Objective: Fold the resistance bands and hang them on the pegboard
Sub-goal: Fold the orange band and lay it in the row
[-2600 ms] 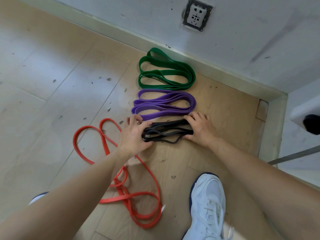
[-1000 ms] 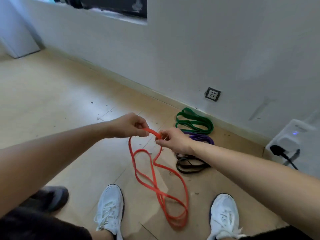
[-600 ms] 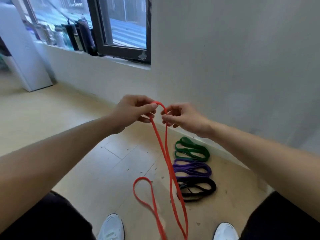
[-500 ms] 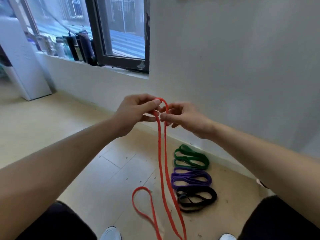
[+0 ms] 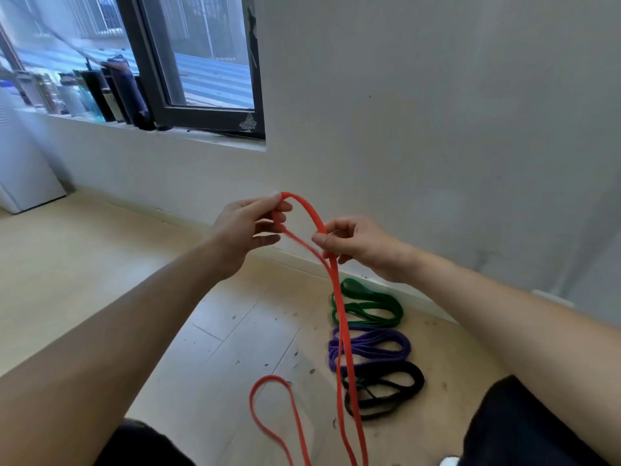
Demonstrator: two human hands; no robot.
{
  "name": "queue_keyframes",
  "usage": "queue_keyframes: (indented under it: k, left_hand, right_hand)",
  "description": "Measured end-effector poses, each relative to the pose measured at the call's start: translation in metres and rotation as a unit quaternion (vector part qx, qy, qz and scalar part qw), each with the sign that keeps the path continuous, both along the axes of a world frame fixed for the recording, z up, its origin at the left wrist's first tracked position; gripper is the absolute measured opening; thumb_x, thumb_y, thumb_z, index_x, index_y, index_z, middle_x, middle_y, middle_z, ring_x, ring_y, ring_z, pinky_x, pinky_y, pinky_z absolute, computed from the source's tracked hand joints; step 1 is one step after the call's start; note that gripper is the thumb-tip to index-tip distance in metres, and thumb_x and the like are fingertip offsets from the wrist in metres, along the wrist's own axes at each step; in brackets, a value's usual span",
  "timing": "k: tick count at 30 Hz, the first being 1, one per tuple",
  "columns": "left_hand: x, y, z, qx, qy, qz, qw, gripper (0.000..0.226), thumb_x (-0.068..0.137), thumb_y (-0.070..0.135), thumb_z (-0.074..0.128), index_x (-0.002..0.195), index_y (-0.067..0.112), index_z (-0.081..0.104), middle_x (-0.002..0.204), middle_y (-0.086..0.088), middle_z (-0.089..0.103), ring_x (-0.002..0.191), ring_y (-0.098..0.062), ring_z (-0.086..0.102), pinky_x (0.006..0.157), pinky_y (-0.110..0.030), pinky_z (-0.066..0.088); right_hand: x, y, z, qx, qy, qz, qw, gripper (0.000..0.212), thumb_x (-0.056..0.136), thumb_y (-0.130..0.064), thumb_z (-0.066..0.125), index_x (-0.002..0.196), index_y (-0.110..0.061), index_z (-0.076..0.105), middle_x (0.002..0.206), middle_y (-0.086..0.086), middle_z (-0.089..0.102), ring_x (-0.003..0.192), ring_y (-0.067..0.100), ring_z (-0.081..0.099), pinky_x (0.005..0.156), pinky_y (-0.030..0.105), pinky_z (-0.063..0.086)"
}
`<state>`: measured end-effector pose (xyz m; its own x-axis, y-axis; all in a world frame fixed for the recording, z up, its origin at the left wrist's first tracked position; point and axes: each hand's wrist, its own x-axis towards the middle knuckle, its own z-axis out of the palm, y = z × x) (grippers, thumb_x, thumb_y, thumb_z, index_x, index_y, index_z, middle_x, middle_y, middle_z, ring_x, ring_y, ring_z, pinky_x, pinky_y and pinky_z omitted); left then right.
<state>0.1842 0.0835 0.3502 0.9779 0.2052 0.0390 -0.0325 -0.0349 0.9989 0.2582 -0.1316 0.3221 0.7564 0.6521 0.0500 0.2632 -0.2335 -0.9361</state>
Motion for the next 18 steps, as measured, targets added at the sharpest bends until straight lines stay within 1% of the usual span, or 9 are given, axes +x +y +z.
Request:
queue_keyframes:
  k: [2,4,6,10,12,14,16,18]
  left_hand:
    - [0.005,0.002,-0.006,0.027,0.028,-0.011,0.999,0.031,0.102,0.034,0.057,0.095,0.012,0.077,0.082,0.0,0.068,0.085,-0.019,0.065,0.08,-0.034,0.054]
    - [0.007,0.002,-0.009,0.057,0.055,-0.035,0.996,0.033,0.103,0.033,0.055,0.092,0.011,0.077,0.081,-0.001,0.07,0.084,-0.018,0.066,0.083,-0.034,0.053]
    - [0.007,0.002,-0.011,0.072,0.073,-0.058,0.993,0.034,0.104,0.031,0.054,0.091,0.01,0.077,0.08,-0.002,0.07,0.083,-0.018,0.067,0.085,-0.035,0.052]
    - [0.005,0.004,-0.014,0.096,0.069,-0.071,0.99,0.033,0.104,0.03,0.054,0.095,0.008,0.078,0.087,-0.003,0.074,0.089,-0.018,0.069,0.092,-0.036,0.052]
    - [0.004,0.006,-0.014,0.115,0.068,-0.07,0.989,0.033,0.103,0.031,0.054,0.098,0.009,0.078,0.092,0.0,0.077,0.095,-0.017,0.07,0.093,-0.033,0.052]
    - [0.003,0.008,-0.015,0.127,0.071,-0.07,0.987,0.033,0.102,0.033,0.055,0.1,0.009,0.078,0.093,-0.001,0.076,0.098,-0.019,0.068,0.092,-0.032,0.051]
    - [0.001,0.011,-0.014,0.128,0.076,-0.075,0.986,0.033,0.102,0.034,0.056,0.102,0.01,0.079,0.088,-0.005,0.07,0.093,-0.022,0.066,0.092,-0.035,0.053]
    - [0.0,0.013,-0.013,0.117,0.074,-0.082,0.987,0.029,0.101,0.031,0.057,0.108,0.01,0.077,0.082,-0.006,0.067,0.087,-0.022,0.064,0.091,-0.037,0.053]
  right_hand:
    - [0.009,-0.002,-0.005,-0.002,0.001,-0.014,1.0,0.024,0.086,-0.034,0.076,0.099,-0.014,0.072,0.08,-0.003,0.069,0.083,0.019,0.066,0.086,0.039,0.054]
    - [0.016,-0.003,-0.009,0.0,-0.003,-0.033,0.999,0.019,0.089,-0.029,0.075,0.1,-0.013,0.072,0.083,-0.001,0.071,0.083,0.018,0.069,0.086,0.039,0.056]
    - [0.021,-0.005,-0.011,0.013,-0.001,-0.054,0.998,0.018,0.092,-0.023,0.072,0.104,-0.011,0.07,0.086,0.002,0.074,0.084,0.016,0.073,0.085,0.036,0.058]
    - [0.024,-0.008,-0.009,0.032,0.002,-0.072,0.997,0.016,0.095,-0.018,0.068,0.107,-0.007,0.068,0.089,0.007,0.078,0.084,0.02,0.075,0.084,0.037,0.059]
    - [0.023,-0.009,-0.007,0.037,0.005,-0.07,0.997,0.017,0.095,-0.017,0.068,0.108,-0.005,0.069,0.091,0.009,0.078,0.085,0.022,0.074,0.085,0.039,0.058]
    - [0.022,-0.009,-0.005,0.042,0.008,-0.065,0.997,0.02,0.095,-0.016,0.068,0.109,-0.002,0.069,0.092,0.01,0.078,0.086,0.023,0.073,0.087,0.04,0.058]
    - [0.021,-0.009,-0.003,0.045,0.013,-0.062,0.997,0.022,0.095,-0.016,0.068,0.109,0.0,0.069,0.094,0.011,0.077,0.087,0.024,0.073,0.088,0.041,0.058]
    - [0.02,-0.01,-0.002,0.049,0.016,-0.059,0.997,0.022,0.094,-0.017,0.069,0.108,0.0,0.07,0.095,0.011,0.077,0.087,0.024,0.073,0.088,0.041,0.058]
